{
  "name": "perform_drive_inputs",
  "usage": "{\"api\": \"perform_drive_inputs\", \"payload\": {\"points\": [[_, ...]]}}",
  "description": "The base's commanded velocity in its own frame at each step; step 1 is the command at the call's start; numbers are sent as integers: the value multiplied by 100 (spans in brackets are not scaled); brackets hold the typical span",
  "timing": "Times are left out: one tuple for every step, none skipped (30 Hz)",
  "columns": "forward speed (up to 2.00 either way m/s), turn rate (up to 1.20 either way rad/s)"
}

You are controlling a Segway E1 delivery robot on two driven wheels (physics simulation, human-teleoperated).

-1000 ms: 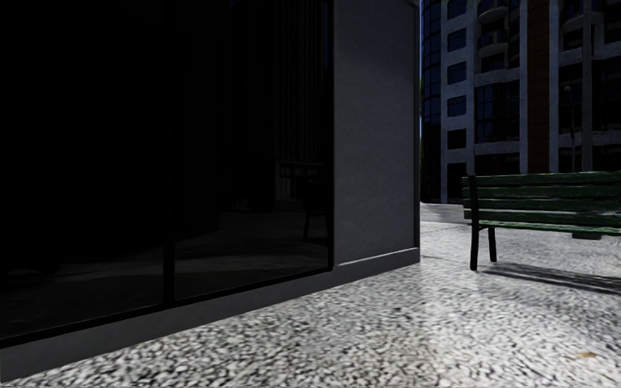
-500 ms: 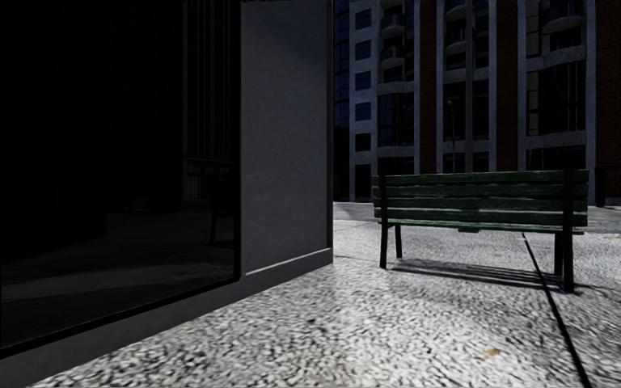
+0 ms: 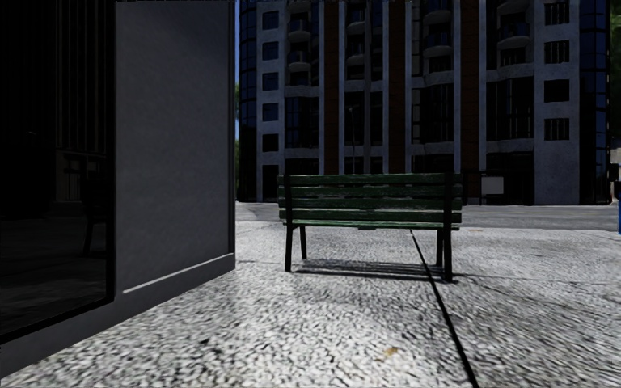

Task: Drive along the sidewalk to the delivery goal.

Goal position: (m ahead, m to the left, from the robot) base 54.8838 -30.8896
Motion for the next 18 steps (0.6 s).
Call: {"api": "perform_drive_inputs", "payload": {"points": [[66, -71], [66, -71], [66, -71], [67, -71], [67, -71], [67, -71], [67, -71], [67, -71], [67, -71], [67, -71], [67, -71], [67, -71], [67, -71], [67, -71], [67, -71], [67, -71], [67, -71], [67, -71]]}}
